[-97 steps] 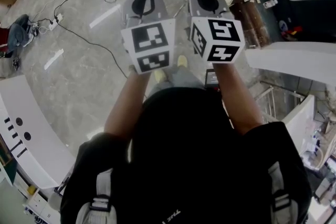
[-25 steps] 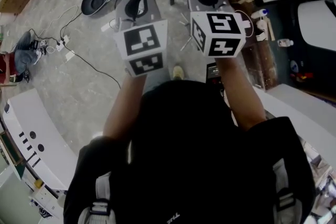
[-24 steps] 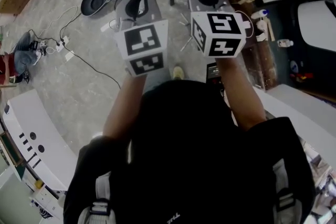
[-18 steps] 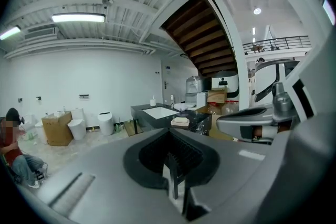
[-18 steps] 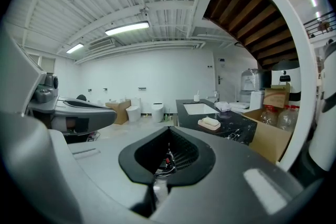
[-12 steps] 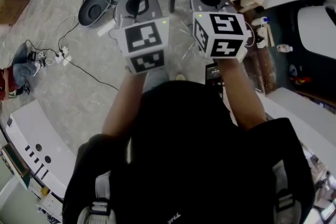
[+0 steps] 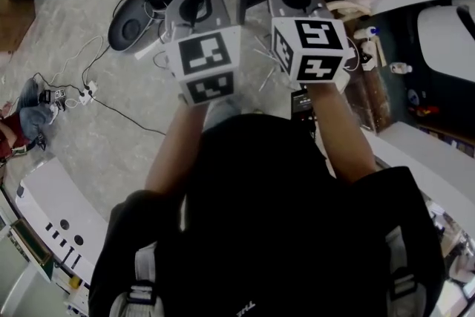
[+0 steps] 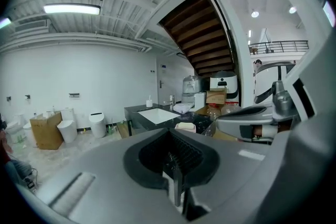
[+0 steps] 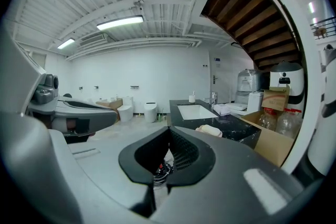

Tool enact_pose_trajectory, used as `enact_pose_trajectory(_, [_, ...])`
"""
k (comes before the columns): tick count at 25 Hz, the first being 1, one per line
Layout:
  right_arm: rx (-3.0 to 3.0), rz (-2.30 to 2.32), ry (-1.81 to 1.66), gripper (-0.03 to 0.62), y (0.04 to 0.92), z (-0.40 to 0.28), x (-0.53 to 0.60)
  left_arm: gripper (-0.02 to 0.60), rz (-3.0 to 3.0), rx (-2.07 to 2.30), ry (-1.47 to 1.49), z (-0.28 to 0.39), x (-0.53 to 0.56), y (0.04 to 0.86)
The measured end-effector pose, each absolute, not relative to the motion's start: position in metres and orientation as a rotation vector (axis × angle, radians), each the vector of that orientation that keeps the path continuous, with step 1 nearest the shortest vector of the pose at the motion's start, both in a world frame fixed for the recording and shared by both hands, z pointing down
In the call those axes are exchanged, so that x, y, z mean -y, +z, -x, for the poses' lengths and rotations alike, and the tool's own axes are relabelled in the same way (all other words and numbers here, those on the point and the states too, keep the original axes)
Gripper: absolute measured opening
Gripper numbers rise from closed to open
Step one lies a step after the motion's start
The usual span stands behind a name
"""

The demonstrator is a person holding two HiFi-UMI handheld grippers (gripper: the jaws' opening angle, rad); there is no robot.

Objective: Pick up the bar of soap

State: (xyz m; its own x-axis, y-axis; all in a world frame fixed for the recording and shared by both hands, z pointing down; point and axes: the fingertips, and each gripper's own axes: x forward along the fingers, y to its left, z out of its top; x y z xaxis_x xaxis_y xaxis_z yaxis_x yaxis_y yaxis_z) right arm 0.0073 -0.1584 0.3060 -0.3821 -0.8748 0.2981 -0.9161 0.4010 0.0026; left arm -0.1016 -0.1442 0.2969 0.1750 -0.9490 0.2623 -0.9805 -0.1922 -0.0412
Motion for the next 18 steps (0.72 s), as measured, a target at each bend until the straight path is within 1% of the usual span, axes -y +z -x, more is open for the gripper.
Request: enact_pose_trajectory(18, [2.306, -1.697, 0.223, 0.014, 0.305, 0.014, 0.221, -0.005, -2.403, 1.773, 0.336, 0.127, 0.218, 0.297])
